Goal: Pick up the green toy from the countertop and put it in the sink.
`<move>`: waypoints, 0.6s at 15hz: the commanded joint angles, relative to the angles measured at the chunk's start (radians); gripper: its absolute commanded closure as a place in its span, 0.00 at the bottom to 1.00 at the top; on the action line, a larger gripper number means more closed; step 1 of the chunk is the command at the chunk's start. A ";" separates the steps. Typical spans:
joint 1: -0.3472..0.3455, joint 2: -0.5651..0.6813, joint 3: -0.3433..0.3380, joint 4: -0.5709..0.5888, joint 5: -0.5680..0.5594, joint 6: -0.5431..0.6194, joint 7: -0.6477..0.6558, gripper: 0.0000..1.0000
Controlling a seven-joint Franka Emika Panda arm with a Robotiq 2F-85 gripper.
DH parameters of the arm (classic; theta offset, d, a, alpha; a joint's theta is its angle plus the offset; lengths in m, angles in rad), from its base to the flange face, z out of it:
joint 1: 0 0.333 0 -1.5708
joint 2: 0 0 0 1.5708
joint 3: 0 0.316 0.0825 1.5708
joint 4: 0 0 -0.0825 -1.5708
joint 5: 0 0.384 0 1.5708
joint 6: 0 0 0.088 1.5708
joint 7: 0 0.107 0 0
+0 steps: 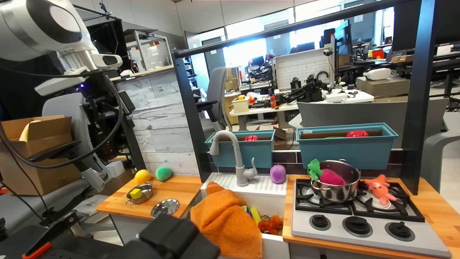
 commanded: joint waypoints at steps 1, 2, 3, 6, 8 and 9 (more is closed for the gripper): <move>0.072 0.163 -0.056 0.217 -0.106 -0.045 0.118 0.00; 0.091 0.204 -0.071 0.270 -0.122 -0.061 0.136 0.00; 0.109 0.249 -0.087 0.328 -0.133 -0.070 0.150 0.00; 0.147 0.377 -0.125 0.495 -0.121 -0.144 0.154 0.00; 0.162 0.457 -0.141 0.594 -0.108 -0.185 0.136 0.00; 0.168 0.506 -0.147 0.655 -0.100 -0.218 0.129 0.00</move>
